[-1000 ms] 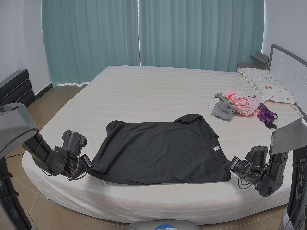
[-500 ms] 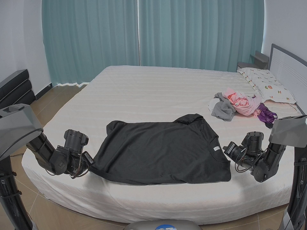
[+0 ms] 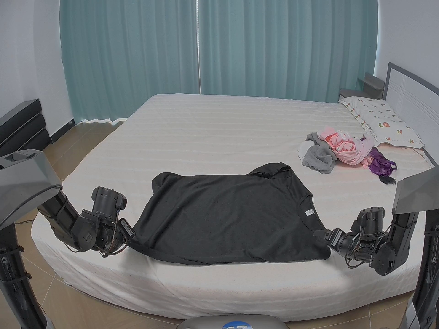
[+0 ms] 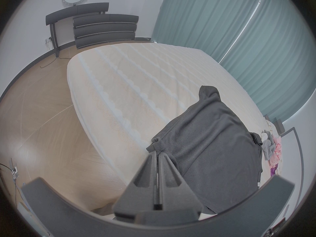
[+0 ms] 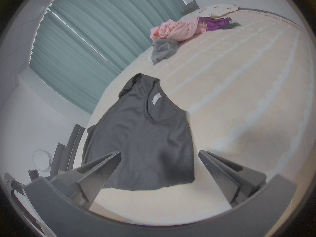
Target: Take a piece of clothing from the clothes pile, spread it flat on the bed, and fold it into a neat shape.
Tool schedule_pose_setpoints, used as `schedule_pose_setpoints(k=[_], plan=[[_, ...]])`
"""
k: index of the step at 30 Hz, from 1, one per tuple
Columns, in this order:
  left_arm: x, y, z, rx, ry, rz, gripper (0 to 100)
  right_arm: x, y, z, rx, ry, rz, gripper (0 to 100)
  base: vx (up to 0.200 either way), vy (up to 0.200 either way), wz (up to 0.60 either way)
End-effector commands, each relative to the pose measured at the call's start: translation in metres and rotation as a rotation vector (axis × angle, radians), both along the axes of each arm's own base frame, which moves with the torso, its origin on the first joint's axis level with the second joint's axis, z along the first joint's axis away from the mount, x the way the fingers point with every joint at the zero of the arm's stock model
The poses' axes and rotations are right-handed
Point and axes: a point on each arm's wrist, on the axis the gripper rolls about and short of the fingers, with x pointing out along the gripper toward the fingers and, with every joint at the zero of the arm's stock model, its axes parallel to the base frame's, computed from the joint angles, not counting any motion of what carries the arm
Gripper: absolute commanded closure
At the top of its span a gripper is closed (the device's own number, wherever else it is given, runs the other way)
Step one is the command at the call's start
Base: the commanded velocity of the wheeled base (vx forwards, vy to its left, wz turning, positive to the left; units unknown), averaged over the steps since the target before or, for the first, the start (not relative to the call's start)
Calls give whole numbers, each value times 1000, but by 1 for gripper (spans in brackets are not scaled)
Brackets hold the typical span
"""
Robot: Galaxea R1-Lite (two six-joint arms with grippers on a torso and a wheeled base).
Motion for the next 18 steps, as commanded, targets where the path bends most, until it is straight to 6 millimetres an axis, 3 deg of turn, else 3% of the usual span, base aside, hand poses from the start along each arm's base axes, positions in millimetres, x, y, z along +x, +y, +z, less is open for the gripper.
schedule_pose_setpoints(k=[1, 10, 11, 18], plan=[[-1, -1, 1, 0, -2, -3, 100, -8, -1, -11, -9, 54, 13, 0, 0, 0, 0], [-1, -1, 1, 1, -2, -4, 100, -2, 2, -30, -20, 89, 24, 0, 0, 0, 0], [-1, -1, 1, 1, -2, -4, 100, -2, 2, -30, -20, 89, 24, 100, 0, 0, 0], [0, -1, 2, -1, -8, -3, 100, 9, 1, -15, 0, 11, 9, 100, 0, 0, 0]])
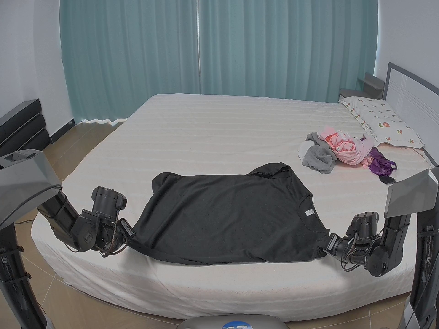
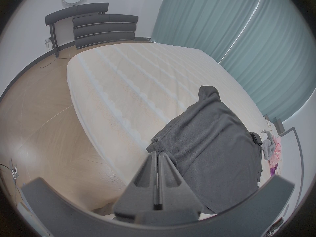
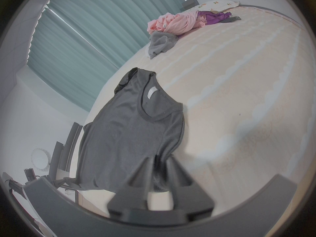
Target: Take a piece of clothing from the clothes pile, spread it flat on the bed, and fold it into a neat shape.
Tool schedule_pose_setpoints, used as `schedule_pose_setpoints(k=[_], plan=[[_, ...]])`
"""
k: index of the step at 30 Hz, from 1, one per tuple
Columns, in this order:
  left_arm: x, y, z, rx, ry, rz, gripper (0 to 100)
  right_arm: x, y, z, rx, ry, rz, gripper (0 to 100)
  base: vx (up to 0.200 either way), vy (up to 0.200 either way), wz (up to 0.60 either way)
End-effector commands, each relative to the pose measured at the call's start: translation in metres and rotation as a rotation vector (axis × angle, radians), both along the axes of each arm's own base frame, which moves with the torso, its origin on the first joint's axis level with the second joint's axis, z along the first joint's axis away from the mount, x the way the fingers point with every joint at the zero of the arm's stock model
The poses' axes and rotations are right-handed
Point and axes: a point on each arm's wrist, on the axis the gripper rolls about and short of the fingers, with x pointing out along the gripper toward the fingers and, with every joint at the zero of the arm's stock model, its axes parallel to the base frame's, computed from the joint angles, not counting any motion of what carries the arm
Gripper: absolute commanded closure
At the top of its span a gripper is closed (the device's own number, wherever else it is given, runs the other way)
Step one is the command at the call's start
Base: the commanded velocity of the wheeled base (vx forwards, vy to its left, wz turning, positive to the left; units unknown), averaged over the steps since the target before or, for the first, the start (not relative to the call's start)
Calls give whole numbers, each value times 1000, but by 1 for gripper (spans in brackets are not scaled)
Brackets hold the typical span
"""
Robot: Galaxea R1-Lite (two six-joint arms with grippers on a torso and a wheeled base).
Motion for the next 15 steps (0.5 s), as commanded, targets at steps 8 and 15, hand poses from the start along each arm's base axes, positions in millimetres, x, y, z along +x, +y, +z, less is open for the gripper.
schedule_pose_setpoints(k=[8, 15], plan=[[12, 1, 8, -20, -55, 31, 100, 44, -1, 27, 38, -183, -27, 100, 0, 0, 0], [20, -1, 16, -77, -122, 85, 100, 84, 4, 40, 42, -241, -33, 100, 0, 0, 0]])
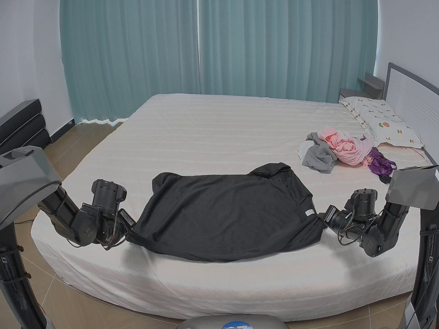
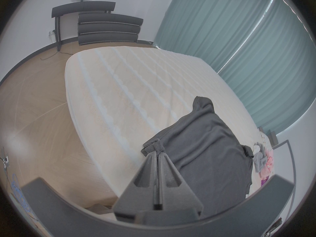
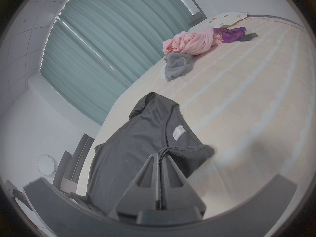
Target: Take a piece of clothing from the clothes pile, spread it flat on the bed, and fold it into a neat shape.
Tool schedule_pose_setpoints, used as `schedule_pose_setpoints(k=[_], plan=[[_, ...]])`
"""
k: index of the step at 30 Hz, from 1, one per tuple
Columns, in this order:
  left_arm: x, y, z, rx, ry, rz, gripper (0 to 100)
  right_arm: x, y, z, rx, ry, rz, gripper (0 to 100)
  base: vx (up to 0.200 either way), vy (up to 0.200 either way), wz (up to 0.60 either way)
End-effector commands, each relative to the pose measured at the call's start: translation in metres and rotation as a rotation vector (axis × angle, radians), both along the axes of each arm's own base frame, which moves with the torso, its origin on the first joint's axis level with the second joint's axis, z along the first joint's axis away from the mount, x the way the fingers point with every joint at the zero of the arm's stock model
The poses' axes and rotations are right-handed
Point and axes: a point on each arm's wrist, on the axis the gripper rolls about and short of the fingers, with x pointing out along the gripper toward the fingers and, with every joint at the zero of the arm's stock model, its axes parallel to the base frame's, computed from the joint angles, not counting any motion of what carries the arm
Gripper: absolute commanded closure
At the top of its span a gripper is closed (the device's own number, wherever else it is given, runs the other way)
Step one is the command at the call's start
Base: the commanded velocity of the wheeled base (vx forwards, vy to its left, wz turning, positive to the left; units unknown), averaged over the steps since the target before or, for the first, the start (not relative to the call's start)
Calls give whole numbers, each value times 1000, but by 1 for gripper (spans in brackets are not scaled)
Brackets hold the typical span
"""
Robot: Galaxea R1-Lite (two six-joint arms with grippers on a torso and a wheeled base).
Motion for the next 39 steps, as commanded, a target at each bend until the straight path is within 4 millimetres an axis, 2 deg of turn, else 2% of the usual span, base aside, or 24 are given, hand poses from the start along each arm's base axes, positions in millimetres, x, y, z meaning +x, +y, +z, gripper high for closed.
schedule_pose_setpoints(k=[1, 5, 7, 11, 14, 17, 22, 23, 27, 30, 34, 35, 37, 39], plan=[[7, -1, 7, -24, -50, 25, 100, 30, 3, 12, 5, -53, -6, 100, 0, 0, 0], [9, 0, 19, -29, -83, 27, 100, 47, 6, 17, 7, -52, -7, 100, 0, 0, 0], [15, 4, 29, -33, -121, 40, 100, 59, 10, 18, 15, -59, -14, 100, 0, 0, 0], [29, 11, 34, -42, -159, 63, 100, 77, 14, 16, 0, -72, -46, 100, 0, 0, 0], [34, 11, 27, -41, -142, 64, 100, 86, 15, 12, -15, -80, -79, 100, 0, 0, 0], [46, 10, 12, -34, -106, 68, 100, 93, 18, -3, -24, -72, -89, 100, 0, 0, 0], [58, 10, 5, -36, -97, 72, 100, 99, 19, -14, -17, -64, -96, 100, 0, 0, 0], [58, 10, 3, -35, -92, 72, 100, 99, 19, -15, -13, -63, -98, 0, 0, 0, 0], [58, 9, 1, -35, -86, 68, 100, 96, 19, -13, 1, -62, -91, 0, 0, 0, 0], [55, 9, 1, -35, -81, 68, 100, 87, 15, 18, 21, -104, -91, 0, 0, 0, 0], [49, 10, 3, -32, -72, 70, 100, 67, 13, 36, 36, -93, -55, 0, 0, 0, 0], [48, 10, 4, -31, -74, 67, 100, 65, 13, 37, 37, -90, -52, 0, 0, 0, 0], [44, 9, 6, -31, -66, 63, 100, 40, 14, 35, 46, -21, 1, 0, 0, 0, 0], [44, 8, 6, -31, -63, 60, 100, 34, 14, 32, 48, 1, 17, 0, 0, 0, 0]])
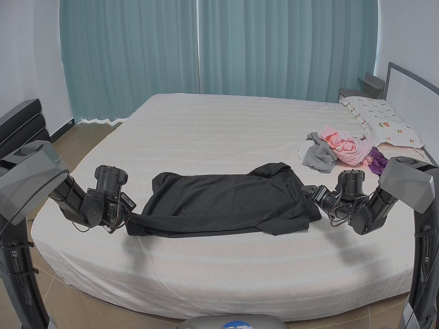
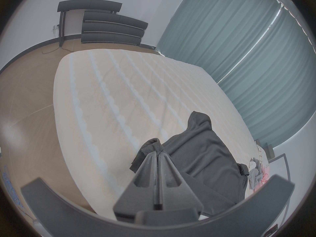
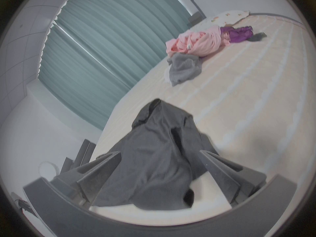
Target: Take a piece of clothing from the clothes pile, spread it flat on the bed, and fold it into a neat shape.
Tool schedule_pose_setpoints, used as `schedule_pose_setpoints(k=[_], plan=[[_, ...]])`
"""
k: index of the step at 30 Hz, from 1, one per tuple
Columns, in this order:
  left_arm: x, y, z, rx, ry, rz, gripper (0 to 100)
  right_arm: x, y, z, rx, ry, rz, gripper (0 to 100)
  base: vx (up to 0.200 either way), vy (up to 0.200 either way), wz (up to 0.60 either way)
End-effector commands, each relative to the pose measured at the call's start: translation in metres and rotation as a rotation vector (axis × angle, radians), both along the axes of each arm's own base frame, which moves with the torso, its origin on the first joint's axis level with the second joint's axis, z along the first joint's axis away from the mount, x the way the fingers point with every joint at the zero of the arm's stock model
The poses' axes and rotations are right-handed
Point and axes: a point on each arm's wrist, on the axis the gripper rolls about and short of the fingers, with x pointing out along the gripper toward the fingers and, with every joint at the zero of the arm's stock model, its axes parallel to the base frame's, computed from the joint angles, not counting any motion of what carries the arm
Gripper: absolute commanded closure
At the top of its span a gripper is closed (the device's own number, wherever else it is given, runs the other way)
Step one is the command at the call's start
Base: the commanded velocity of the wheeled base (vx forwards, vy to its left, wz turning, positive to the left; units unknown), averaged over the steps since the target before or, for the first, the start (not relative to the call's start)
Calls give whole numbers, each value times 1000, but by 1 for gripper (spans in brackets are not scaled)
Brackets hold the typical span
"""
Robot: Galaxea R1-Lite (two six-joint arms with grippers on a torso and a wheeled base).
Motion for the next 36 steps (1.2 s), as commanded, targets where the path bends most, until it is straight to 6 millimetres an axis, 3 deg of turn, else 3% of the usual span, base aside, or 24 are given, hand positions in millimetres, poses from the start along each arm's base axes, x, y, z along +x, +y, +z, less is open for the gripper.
schedule_pose_setpoints(k=[1, 6, 12, 18, 19, 26, 27, 30, 35, 36], plan=[[-8, -1, 8, 1, 7, -7, 100, -40, 0, 12, 26, 71, 85, 0, 0, 0, 0], [-13, -1, 19, -1, 3, -7, 100, -49, 0, -10, 25, 160, 104, 0, 0, 0, 0], [-15, -3, 21, 0, 3, -15, 100, -48, 7, -23, 23, 190, 126, 0, 0, 0, 0], [-18, -8, 20, 0, 7, -29, 100, -37, 14, -37, 21, 191, 139, 0, 0, 0, 0], [-18, -8, 20, 0, 7, -29, 100, -36, 14, -38, 22, 192, 138, 100, 0, 0, 0], [-19, -8, 19, 1, 13, -29, 100, -40, 12, -29, 23, 182, 135, 100, 0, 0, 0], [-25, -7, 18, 5, 27, -30, 100, -53, 8, -15, 26, 181, 134, 100, 0, 0, 0], [-28, -6, 19, 6, 32, -31, 100, -61, 4, -5, 30, 178, 131, 100, 0, 0, 0], [-39, -2, 26, 14, 31, -33, 100, -90, -6, 16, 57, 186, 150, 100, 0, 0, 0], [-45, -1, 28, 26, 35, -45, 100, -104, -10, 27, 66, 184, 157, 100, 0, 0, 0]])
